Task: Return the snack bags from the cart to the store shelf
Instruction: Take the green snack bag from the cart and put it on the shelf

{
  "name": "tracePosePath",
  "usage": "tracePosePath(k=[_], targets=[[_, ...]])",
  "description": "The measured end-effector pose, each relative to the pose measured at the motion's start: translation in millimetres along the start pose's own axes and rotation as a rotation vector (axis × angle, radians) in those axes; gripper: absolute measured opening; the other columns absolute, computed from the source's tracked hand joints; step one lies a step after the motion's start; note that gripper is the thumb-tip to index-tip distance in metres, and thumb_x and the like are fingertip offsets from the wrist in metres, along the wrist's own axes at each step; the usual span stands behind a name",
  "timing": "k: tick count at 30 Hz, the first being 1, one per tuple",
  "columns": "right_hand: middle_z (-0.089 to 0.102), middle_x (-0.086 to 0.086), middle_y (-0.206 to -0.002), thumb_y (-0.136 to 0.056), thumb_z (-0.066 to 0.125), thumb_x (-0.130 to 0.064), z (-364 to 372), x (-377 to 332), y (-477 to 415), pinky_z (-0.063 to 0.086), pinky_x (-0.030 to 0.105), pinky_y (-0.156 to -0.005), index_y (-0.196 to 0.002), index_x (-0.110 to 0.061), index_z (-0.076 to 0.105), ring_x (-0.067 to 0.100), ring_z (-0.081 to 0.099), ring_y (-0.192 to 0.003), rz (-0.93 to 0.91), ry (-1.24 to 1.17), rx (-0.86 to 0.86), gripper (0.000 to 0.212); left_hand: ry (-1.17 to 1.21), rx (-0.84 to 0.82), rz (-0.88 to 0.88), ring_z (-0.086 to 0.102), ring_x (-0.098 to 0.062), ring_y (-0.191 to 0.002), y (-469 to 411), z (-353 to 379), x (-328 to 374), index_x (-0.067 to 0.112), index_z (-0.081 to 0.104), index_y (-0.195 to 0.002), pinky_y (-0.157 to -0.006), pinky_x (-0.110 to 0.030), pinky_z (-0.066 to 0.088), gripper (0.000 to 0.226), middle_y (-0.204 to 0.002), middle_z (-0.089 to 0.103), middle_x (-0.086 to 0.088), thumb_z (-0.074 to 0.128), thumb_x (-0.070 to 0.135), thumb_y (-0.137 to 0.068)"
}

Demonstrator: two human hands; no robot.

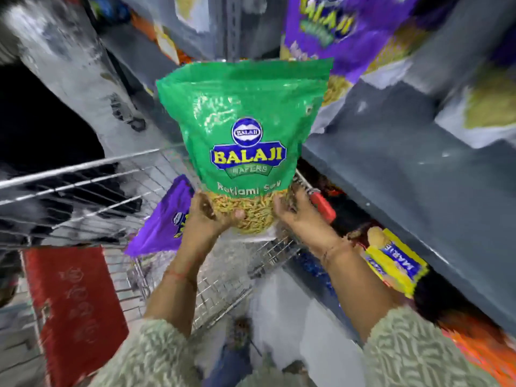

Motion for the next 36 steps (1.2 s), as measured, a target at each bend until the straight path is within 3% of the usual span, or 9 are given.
tracePosePath(k=[4, 8, 12, 14, 17, 20, 25, 30, 36], targets=[[0.057, -0.014, -0.107, -0.065, 0.077, -0.006, -42, -20, 49, 0.049, 0.008, -0.079, -0.104, -0.032, 0.039, -0.01, 0.059, -0.093, -0.251, -0.158, 0.12, 0.061, -0.137, -0.089, 0.092, 0.068, -0.017, -0.087, 21, 45, 52, 0.033, 0.051, -0.096, -0.081, -0.04, 0.055, 0.076, -0.097, 0.07, -0.001, 0.084, 0.056, -0.032], [0.056, -0.013, -0.113, -0.054, 0.083, -0.008, -98, -16, 101, 0.045, 0.03, -0.098, -0.112, -0.032, 0.036, 0.005, 0.054, -0.108, -0.363, -0.113, 0.353, 0.078, -0.252, -0.228, 0.266, 0.067, 0.002, -0.08, 36, 115, 81, 0.039, 0.054, -0.096, -0.073, -0.021, 0.053, 0.078, -0.081, 0.073, 0.021, 0.071, 0.075, -0.03], [0.054, -0.02, -0.108, -0.053, 0.084, -0.012, -161, 14, 160, 0.046, 0.033, -0.096, -0.108, -0.04, 0.035, 0.001, 0.054, -0.102, -0.371, -0.111, 0.637, 0.079, -0.483, -0.49, 0.345, 0.066, -0.016, -0.097, 53, 201, 92, 0.03, 0.044, -0.117, -0.087, -0.039, 0.053, 0.096, -0.103, 0.07, 0.002, 0.077, 0.06, -0.031], [0.054, -0.019, -0.108, -0.055, 0.083, -0.004, -191, 36, 189, 0.044, 0.037, -0.097, -0.106, -0.038, 0.036, 0.002, 0.054, -0.1, -0.353, -0.111, 0.755, 0.078, -0.553, -0.671, 0.37, 0.06, -0.018, -0.106, 67, 248, 90, 0.027, 0.034, -0.128, -0.092, -0.034, 0.049, 0.106, -0.112, 0.064, 0.001, 0.085, 0.046, -0.036], [0.054, -0.013, -0.108, -0.056, 0.08, 0.005, -237, 72, 231, 0.043, 0.04, -0.096, -0.106, -0.032, 0.036, 0.011, 0.053, -0.101, -0.326, -0.127, 0.923, 0.076, -0.598, -0.838, 0.453, 0.059, -0.022, -0.107, 91, 324, 78, 0.02, 0.029, -0.131, -0.075, -0.021, 0.043, 0.098, -0.111, 0.063, -0.002, 0.087, 0.024, -0.052], [0.054, -0.006, -0.104, -0.058, 0.079, 0.007, -275, 102, 263, 0.045, 0.042, -0.092, -0.105, -0.026, 0.034, 0.018, 0.052, -0.1, -0.297, -0.117, 1.036, 0.072, -0.558, -0.901, 0.437, 0.059, -0.024, -0.109, 111, 389, 59, 0.02, 0.027, -0.131, -0.082, -0.024, 0.046, 0.091, -0.114, 0.063, -0.004, 0.083, 0.019, -0.059], [0.053, -0.02, -0.104, -0.052, 0.08, -0.014, -318, 139, 293, 0.044, 0.001, -0.074, -0.117, -0.021, 0.032, -0.009, 0.054, -0.091, -0.25, -0.123, 1.122, 0.081, -0.515, -1.03, 0.404, 0.053, -0.023, -0.119, 129, 459, 35, 0.025, 0.025, -0.131, -0.101, -0.039, 0.044, 0.09, -0.126, 0.058, -0.002, 0.081, 0.017, -0.061], [0.053, -0.02, -0.109, -0.057, 0.078, -0.013, -334, 165, 289, 0.045, 0.005, -0.076, -0.127, -0.017, 0.029, -0.004, 0.054, -0.098, -0.245, -0.158, 1.114, 0.085, -0.506, -1.038, 0.35, 0.057, -0.013, -0.108, 123, 485, 18, 0.044, 0.028, -0.114, -0.084, -0.021, 0.046, 0.081, -0.107, 0.059, 0.017, 0.082, 0.017, -0.059], [0.049, -0.023, -0.112, -0.06, 0.072, -0.017, -336, 167, 275, 0.039, -0.005, -0.072, -0.128, -0.03, 0.028, -0.016, 0.048, -0.098, -0.277, -0.244, 1.121, 0.082, -0.508, -1.03, 0.277, 0.048, -0.022, -0.124, 113, 492, 11, 0.038, 0.023, -0.133, -0.106, -0.043, 0.039, 0.09, -0.128, 0.053, 0.005, 0.078, 0.019, -0.065]])
Point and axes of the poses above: each hand's wrist, its own y-axis away from the middle knuckle, its own z-axis out of the palm, x = y × z, the point moved 3 cm from there along -y, towards the middle knuckle
